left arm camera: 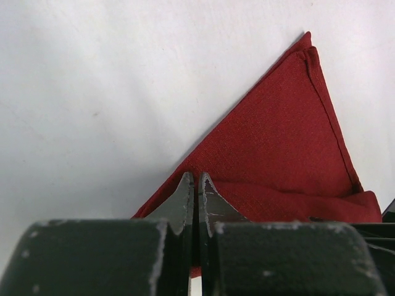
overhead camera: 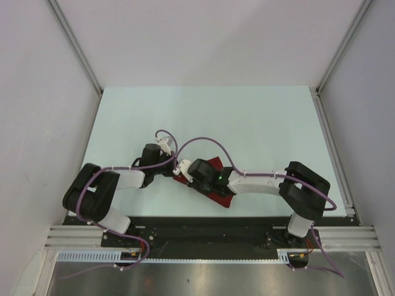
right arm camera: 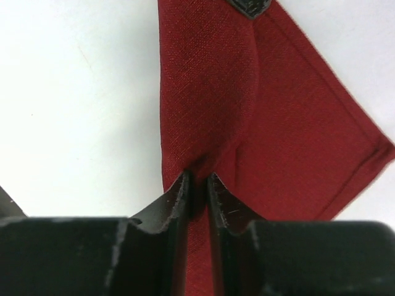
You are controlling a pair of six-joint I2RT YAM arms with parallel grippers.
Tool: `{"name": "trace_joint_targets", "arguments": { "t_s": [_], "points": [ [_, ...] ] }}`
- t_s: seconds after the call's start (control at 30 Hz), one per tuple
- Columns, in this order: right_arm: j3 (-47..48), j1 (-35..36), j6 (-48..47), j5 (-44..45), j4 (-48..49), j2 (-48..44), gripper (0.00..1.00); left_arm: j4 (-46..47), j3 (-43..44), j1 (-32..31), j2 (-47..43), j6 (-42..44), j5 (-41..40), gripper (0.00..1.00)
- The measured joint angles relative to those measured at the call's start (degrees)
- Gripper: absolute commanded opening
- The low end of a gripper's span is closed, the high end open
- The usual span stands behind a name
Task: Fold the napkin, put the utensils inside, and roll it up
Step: Roll the napkin with the utensil
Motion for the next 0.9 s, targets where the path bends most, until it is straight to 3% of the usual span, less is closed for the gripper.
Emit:
{"name": "trace_joint_targets", "arguments": {
  "t_s": [0.13, 0.27, 0.3, 0.4, 0.57, 0.77, 0.87, 0.9],
  "points": [
    [0.1, -2.5, 1.0, -4.5, 0.2, 0.7, 0.16, 0.0, 0.0, 0.0, 0.0, 0.0, 0.1, 0.28],
    [0.1, -5.7, 2.4, -9.4, 0.3, 0.7, 0.15, 0.0, 0.0, 0.0, -0.8, 0.0, 0.2, 0.48],
    [0.1, -6.4, 2.6, -10.5, 0.3, 0.7, 0.15, 0.0, 0.0, 0.0, -1.2, 0.1, 0.2, 0.58],
    [0.1, -8.1, 3.3, -13.3, 0.5, 1.0, 0.15, 0.0, -0.2, 0.0, -3.0, 0.3, -0.4, 0.68],
    [0.6, -10.1, 3.8, -17.2, 0.5, 2.0, 0.15, -1.1, -1.1, 0.0, -6.2, 0.6, -2.6, 0.73],
    [1.5, -12.3, 4.7, -21.0, -0.1, 3.2, 0.15, -3.2, -1.4, 0.0, -7.2, 0.7, -5.2, 0.72],
    [1.7, -12.9, 5.1, -21.9, -0.1, 3.4, 0.15, -3.8, -1.4, 0.0, -6.7, 1.0, -5.8, 0.66],
    [1.8, -13.1, 5.2, -22.2, -0.2, 3.5, 0.15, -3.7, -1.4, 0.0, -6.3, 1.0, -5.9, 0.57]
  ]
}}
